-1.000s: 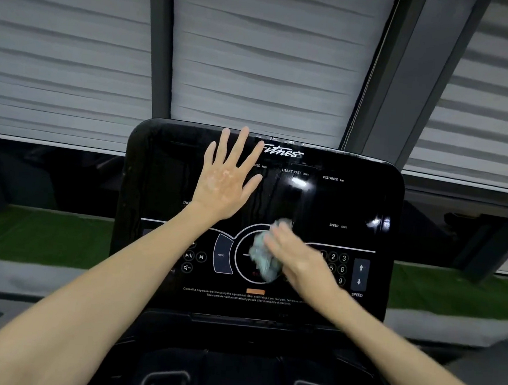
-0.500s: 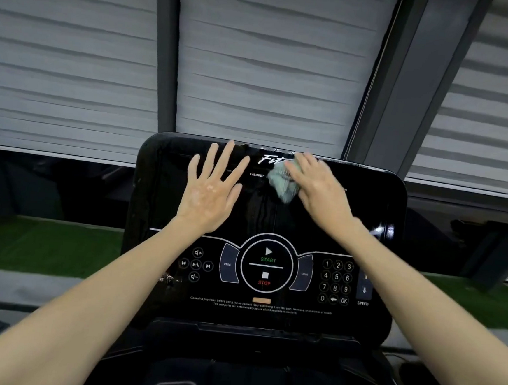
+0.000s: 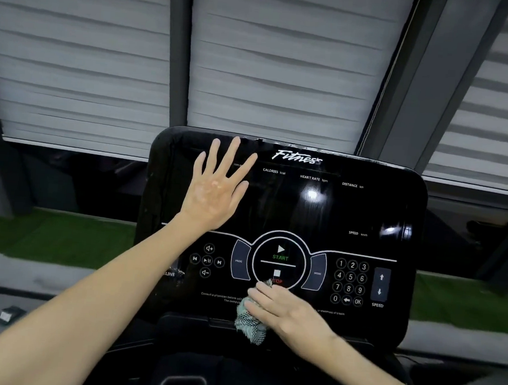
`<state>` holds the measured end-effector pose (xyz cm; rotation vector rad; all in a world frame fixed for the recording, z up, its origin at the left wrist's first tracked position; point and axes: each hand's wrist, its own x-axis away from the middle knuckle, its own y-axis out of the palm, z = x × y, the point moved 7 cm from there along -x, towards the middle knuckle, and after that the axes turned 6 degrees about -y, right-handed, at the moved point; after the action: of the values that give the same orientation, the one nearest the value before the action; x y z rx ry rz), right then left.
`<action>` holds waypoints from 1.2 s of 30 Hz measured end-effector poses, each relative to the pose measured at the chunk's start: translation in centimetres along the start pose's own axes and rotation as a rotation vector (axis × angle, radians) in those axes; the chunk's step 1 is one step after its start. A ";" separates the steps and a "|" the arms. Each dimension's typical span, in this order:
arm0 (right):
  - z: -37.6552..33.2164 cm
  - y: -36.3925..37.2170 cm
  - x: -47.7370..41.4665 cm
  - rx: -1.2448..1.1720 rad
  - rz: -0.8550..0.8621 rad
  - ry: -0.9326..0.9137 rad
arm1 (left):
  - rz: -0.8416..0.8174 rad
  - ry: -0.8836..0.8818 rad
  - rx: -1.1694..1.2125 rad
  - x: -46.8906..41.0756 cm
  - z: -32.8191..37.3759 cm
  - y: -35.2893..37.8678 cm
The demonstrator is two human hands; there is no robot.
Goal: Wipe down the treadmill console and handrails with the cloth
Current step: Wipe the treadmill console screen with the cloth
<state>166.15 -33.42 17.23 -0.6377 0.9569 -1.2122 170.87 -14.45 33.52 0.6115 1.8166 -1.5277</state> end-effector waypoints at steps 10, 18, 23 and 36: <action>19.2 -14.6 -7.1 0.214 0.309 0.441 | 0.018 -0.022 -0.015 0.2 -1.8 -0.8; 11.7 -8.6 -6.0 0.030 0.333 0.503 | 0.010 -0.072 -0.054 0.4 -4.5 -0.7; 1.1 -0.6 -2.6 -0.040 0.155 0.096 | -0.008 -0.065 -0.020 0.4 -4.6 -0.6; 17.7 -12.7 -12.0 0.103 0.325 0.383 | 0.016 -0.067 0.001 0.3 -4.7 -0.6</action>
<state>174.83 -26.58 39.50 -0.1570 1.2535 -1.0994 169.30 -9.97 34.04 0.5668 1.7566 -1.5215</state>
